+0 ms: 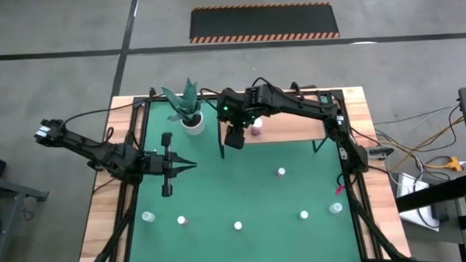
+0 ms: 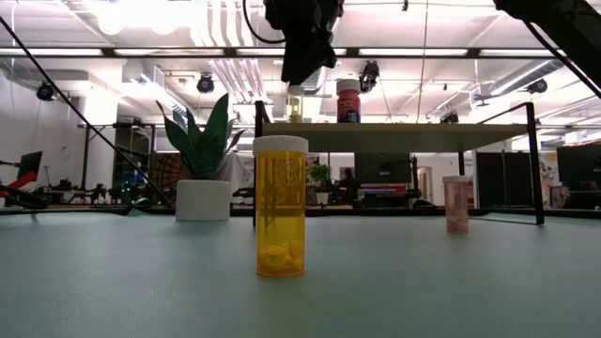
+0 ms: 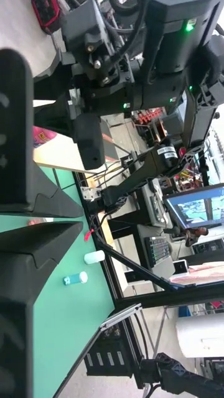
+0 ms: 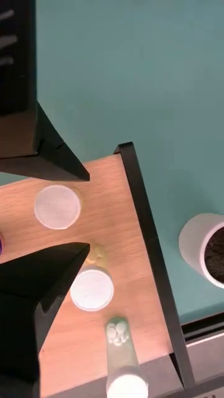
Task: Pick and place medicine bottles onto shelf by color
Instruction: Put the yellow pill bottle on the shelf
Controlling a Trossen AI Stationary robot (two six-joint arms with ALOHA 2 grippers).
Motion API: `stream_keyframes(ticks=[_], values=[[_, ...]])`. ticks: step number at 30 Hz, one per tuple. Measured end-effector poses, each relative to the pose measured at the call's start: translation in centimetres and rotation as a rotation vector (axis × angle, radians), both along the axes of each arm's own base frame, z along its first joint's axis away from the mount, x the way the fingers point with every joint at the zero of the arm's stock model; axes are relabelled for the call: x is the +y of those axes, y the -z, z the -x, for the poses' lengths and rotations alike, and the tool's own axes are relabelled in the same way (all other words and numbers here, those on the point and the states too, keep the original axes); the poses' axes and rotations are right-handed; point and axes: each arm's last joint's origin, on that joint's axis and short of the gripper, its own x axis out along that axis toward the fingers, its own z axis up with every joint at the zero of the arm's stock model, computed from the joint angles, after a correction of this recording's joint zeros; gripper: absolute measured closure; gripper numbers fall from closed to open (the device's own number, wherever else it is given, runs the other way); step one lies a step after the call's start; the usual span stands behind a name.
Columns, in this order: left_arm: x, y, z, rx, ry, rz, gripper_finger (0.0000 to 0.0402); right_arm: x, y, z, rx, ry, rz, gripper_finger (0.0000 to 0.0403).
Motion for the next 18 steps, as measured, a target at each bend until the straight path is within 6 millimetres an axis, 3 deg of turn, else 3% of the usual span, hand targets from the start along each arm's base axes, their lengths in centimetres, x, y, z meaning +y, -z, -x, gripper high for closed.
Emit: stream_keyframes(ticks=[6, 14, 18], values=[[0.0, 0.0, 0.0, 0.002, 0.000, -0.001, 0.0398, 0.1, -1.0, 0.8, -0.006, -0.052, 0.030, 0.0266], [0.0, 0.0, 0.0, 0.002, 0.000, -0.002, 0.0398, 0.1, -0.8, 0.6, 0.002, -0.110, 0.060, 0.0376], [0.0, 0.0, 0.0, 0.002, 0.000, -0.002, 0.0398, 0.1, -0.2, 0.3, 0.018, -0.106, 0.053, 0.0390]])
